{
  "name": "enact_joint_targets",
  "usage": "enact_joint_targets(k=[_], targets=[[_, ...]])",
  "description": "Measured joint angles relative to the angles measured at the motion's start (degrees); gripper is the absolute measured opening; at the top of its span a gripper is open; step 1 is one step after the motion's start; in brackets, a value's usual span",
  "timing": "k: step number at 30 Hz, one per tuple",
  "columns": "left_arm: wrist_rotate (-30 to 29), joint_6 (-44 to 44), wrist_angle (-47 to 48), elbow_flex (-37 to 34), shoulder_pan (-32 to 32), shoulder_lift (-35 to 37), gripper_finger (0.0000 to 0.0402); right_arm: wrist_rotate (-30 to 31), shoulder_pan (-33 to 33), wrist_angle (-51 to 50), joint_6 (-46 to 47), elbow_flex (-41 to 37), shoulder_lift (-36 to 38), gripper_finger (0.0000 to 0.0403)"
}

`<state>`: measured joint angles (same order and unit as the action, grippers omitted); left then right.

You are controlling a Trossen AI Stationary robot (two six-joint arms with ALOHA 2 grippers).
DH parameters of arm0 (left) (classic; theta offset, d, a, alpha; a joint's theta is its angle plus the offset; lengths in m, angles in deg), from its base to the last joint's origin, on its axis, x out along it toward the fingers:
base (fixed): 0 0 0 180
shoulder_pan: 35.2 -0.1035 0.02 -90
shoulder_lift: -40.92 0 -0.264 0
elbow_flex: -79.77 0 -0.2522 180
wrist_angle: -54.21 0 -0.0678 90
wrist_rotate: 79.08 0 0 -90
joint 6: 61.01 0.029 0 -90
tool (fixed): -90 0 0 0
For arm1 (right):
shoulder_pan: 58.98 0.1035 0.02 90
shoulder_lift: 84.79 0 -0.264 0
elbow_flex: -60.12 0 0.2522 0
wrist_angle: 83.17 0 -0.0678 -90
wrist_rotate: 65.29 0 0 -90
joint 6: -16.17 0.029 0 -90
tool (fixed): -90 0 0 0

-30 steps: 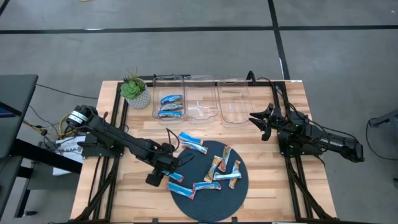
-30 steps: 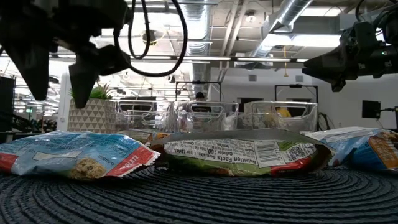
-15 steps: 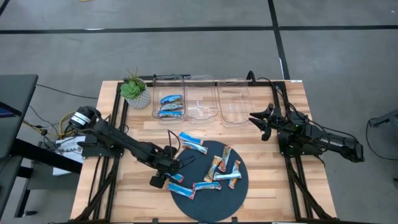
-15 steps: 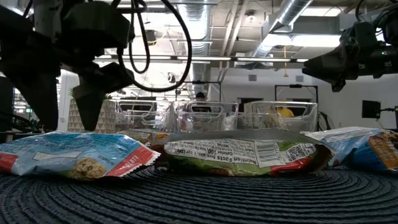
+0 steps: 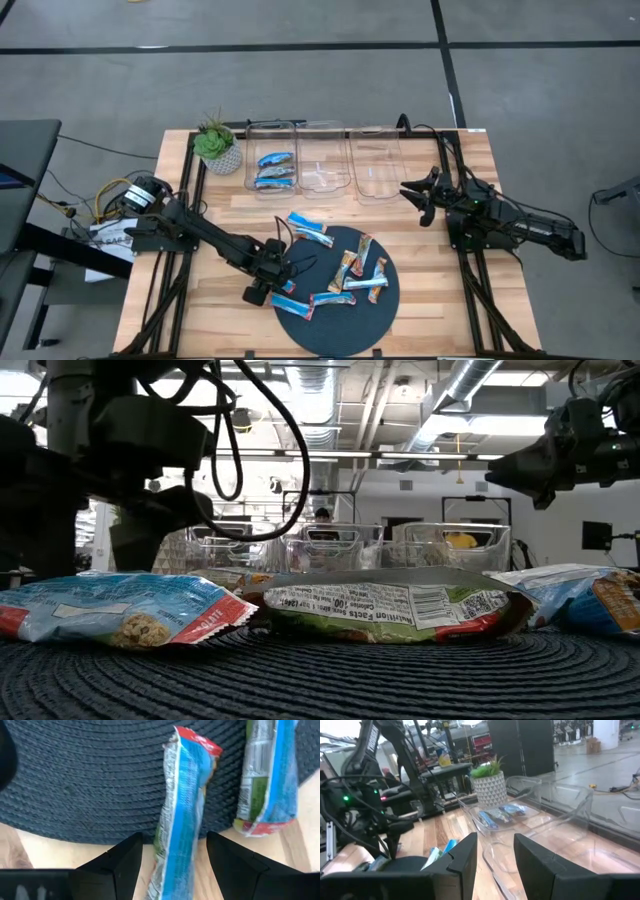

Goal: Pick and place Granola Bars by type
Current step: Put the red granola bar into the middle transparent bin

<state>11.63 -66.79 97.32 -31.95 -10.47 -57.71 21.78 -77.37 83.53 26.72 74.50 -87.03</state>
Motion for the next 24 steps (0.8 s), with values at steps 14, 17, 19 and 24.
enact_joint_targets(k=[14, 17, 19, 24], targets=[[-0.18, -0.64, 0.06, 0.00, 0.00, 0.00, 0.0210, -0.02, 0.00, -0.01, 0.00, -0.01, 0.06, 0.0123], [-0.90, -0.66, 0.06, 0.00, 0.00, 0.00, 0.0189, -0.02, 0.00, -0.01, 0.00, -0.01, 0.06, 0.0123], [-0.96, -0.66, 0.06, 0.00, 0.00, 0.00, 0.0168, -0.02, 0.00, -0.01, 0.00, 0.00, 0.06, 0.0123], [-0.95, -1.16, 0.09, 0.00, 0.00, 0.00, 0.0118, -0.02, 0.00, -0.01, 0.00, -0.02, 0.05, 0.0123]])
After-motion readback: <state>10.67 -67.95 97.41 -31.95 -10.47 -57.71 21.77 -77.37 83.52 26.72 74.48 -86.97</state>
